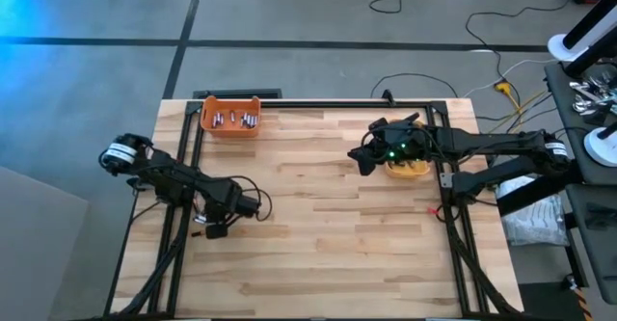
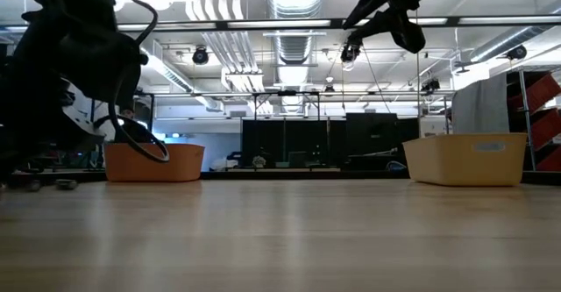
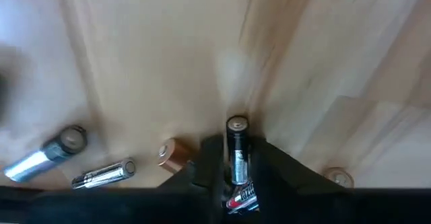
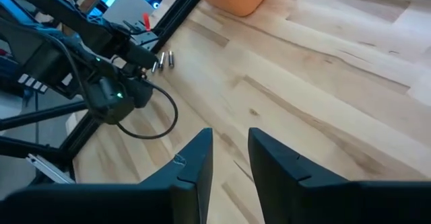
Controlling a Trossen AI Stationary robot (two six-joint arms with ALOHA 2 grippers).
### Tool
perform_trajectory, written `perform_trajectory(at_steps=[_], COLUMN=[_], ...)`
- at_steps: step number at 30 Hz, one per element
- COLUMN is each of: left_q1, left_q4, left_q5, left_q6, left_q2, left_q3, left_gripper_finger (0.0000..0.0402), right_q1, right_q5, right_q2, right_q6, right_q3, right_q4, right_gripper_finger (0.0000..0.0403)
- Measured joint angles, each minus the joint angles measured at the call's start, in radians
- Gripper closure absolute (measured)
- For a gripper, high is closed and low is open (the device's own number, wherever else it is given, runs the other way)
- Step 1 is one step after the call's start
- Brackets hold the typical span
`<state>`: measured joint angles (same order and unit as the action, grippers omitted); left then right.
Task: Sort batteries
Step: Put the silver battery into the orange bin
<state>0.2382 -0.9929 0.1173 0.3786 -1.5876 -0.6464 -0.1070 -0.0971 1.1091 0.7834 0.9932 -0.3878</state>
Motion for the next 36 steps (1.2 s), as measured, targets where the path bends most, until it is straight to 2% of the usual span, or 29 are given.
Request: perform_trajectory(at_steps=[4, 9, 11, 17, 20, 23, 27, 30, 36], left_q1=[0.001, -0.009, -0.029, -0.149, -0.211, -0.252, -0.289, -0.301, -0.300], left_q4=[0.002, 0.137, 0.163, 0.392, 0.638, 0.945, 1.253, 1.346, 1.383], left_q5=[-0.037, -0.203, -0.230, -0.328, -0.325, -0.270, -0.171, -0.132, -0.084], left_q6=[0.002, 0.009, 0.024, 0.049, 0.052, 0.050, 0.073, 0.094, 0.105], left_q2=[0.026, 0.127, 0.180, 0.336, 0.406, 0.440, 0.418, 0.380, 0.307], left_q3=[-0.023, -0.112, -0.137, -0.239, -0.252, -0.240, -0.222, -0.222, -0.272], left_gripper_finger=[0.0388, 0.0388, 0.0391, 0.0395, 0.0395, 0.0395, 0.0395, 0.0395, 0.0395], right_q1=[0.000, -0.001, -0.001, -0.001, -0.001, 0.004, 0.005, 0.004, 0.004], right_q5=[0.000, 0.000, 0.000, 0.000, 0.000, 0.011, 0.113, 0.198, 0.280], right_q2=[-0.005, -0.009, -0.009, 0.006, 0.027, 0.058, 0.117, 0.154, 0.188], right_q6=[-0.039, -0.128, -0.162, -0.219, -0.219, -0.219, -0.199, -0.172, -0.191], right_q3=[0.001, 0.023, 0.034, 0.050, 0.050, 0.050, 0.050, 0.061, 0.122], right_q4=[-0.001, 0.002, 0.003, 0.013, 0.080, 0.211, 0.425, 0.500, 0.411], right_gripper_finger=[0.0326, 0.0333, 0.0335, 0.0327, 0.0320, 0.0311, 0.0293, 0.0278, 0.0254])
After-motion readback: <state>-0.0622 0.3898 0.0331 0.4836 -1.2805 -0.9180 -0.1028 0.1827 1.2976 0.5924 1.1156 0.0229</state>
